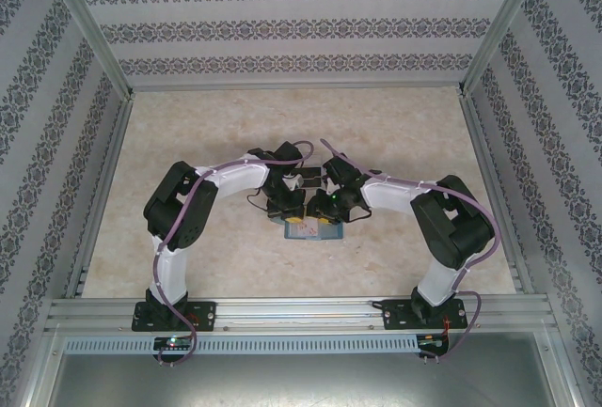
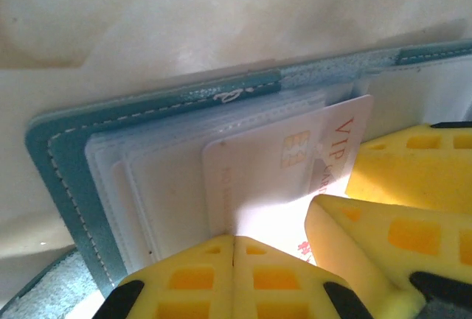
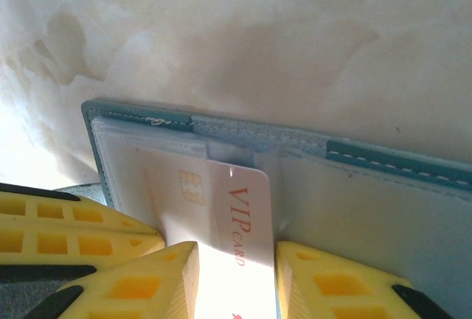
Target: Take the credit cards out of the card holder
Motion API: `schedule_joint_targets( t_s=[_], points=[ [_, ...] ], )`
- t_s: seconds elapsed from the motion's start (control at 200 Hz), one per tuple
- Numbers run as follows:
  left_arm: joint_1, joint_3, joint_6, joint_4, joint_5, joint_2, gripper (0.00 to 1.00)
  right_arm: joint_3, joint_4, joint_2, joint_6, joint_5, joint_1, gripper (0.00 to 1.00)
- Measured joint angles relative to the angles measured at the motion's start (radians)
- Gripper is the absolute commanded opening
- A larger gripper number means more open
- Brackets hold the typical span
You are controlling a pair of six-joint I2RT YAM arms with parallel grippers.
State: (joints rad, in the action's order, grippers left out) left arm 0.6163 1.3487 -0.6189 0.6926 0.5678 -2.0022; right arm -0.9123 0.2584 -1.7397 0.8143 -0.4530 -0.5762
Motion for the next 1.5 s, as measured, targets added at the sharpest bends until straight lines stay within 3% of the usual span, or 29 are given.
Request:
schedule_joint_targets(
  t_s=[0.734,1.129,1.499],
  points=[
    [0.0,0.009,0.01,0.026,-0.003,0.0,0.0,0.193,-0.357,0.074,0.15,-0.132,0.038,0.21],
    [0.0,0.014,0.01,0.034,-0.003,0.0,0.0,0.201,-0.368,0.086,0.156,-0.139,0.044,0.08],
    [0.0,0.015,0.01,0.032,-0.004,0.0,0.0,0.201,-0.307,0.122,0.097,-0.091,0.043,0.03]
  ],
)
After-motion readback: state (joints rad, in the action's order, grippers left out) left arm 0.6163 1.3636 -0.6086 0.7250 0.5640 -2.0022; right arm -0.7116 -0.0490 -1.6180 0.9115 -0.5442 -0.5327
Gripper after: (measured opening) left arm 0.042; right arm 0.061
